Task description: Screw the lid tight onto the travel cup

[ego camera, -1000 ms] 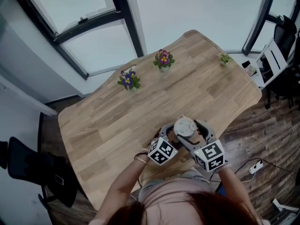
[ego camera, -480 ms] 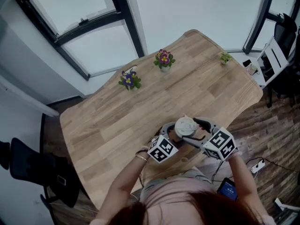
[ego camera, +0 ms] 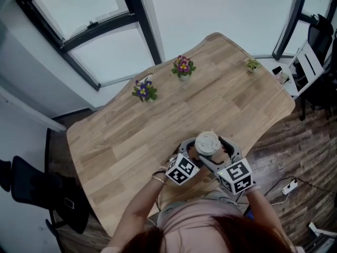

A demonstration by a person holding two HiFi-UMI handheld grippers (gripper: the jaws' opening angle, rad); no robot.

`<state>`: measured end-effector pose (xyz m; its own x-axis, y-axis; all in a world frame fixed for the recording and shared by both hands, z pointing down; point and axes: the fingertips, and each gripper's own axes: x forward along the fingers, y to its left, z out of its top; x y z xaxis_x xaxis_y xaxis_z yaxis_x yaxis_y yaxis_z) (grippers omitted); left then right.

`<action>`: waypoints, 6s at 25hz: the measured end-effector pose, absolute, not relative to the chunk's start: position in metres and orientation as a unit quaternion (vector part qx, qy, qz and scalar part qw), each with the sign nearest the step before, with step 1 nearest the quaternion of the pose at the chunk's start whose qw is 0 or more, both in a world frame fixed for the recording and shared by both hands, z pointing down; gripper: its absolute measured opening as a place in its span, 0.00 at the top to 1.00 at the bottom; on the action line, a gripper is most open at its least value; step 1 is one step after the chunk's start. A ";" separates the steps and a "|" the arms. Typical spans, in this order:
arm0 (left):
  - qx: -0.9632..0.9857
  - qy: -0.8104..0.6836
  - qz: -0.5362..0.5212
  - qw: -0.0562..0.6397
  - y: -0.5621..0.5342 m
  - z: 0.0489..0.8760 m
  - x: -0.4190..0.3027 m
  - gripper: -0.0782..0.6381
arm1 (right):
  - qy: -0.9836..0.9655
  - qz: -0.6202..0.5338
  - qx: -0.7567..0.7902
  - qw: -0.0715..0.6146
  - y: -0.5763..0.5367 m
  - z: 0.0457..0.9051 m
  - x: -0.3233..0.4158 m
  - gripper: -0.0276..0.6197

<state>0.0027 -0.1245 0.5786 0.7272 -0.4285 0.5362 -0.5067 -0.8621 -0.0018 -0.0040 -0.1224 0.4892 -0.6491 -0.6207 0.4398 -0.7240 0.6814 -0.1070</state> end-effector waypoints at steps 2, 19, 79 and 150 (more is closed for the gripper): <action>0.928 -0.243 0.272 0.071 -0.123 0.578 0.003 0.41 | -0.911 0.130 0.332 0.206 -0.120 0.487 -0.003 0.41; 0.924 -0.250 0.280 0.076 -0.125 0.579 0.003 0.41 | -0.886 0.130 0.407 0.179 -0.119 0.490 0.001 0.43; 0.929 -0.201 0.305 0.056 -0.123 0.581 0.006 0.41 | -0.932 0.061 0.231 0.273 -0.123 0.499 -0.001 0.40; 0.921 -0.219 0.318 0.042 -0.127 0.583 0.008 0.41 | -0.923 0.103 0.302 0.214 -0.123 0.498 0.007 0.41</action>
<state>0.0084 -0.1269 0.5830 0.7014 -0.3777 0.6045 -0.4307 -0.9003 -0.0629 0.0071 -0.1231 0.4978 -0.7261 -0.5139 0.4568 -0.6019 0.7963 -0.0609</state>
